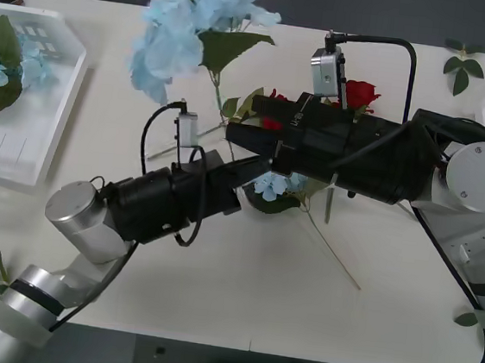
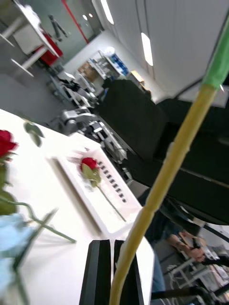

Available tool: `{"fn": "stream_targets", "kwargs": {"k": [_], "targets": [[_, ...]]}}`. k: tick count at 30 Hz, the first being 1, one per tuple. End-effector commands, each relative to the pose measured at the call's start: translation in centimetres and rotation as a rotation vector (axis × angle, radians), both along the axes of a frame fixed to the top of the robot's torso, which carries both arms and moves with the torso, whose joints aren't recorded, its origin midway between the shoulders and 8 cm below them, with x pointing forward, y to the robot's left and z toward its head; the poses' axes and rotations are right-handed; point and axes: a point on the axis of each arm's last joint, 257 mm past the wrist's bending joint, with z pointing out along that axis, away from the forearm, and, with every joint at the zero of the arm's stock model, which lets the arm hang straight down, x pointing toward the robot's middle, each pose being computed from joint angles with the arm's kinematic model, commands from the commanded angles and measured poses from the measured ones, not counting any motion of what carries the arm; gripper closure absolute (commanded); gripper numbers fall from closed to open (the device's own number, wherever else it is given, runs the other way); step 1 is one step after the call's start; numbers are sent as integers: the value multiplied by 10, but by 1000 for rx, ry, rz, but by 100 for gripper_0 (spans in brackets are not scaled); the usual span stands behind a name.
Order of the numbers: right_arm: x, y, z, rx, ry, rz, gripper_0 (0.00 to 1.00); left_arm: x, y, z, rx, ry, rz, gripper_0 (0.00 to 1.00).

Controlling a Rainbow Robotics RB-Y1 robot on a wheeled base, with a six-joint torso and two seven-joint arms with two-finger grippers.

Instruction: Put the red flowers into the right box and the blue flowers into the left box

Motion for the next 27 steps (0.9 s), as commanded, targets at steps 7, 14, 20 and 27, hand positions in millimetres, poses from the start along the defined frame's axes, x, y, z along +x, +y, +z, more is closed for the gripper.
{"fn": "stream_targets", "kwargs": {"k": [7,14,20,27], "targets": [[-8,9,13,-3,-58,34,0,44,160,6,394,-197,131,100],[-5,10,19,8,-45,57,0,75,284,20,556,48,308,100],[18,-3,18,-17,-23,19,0,92,409,29,684,239,608,100],[63,-33,-5,-71,231,-32,0,93,503,41,711,367,887,100]]}}
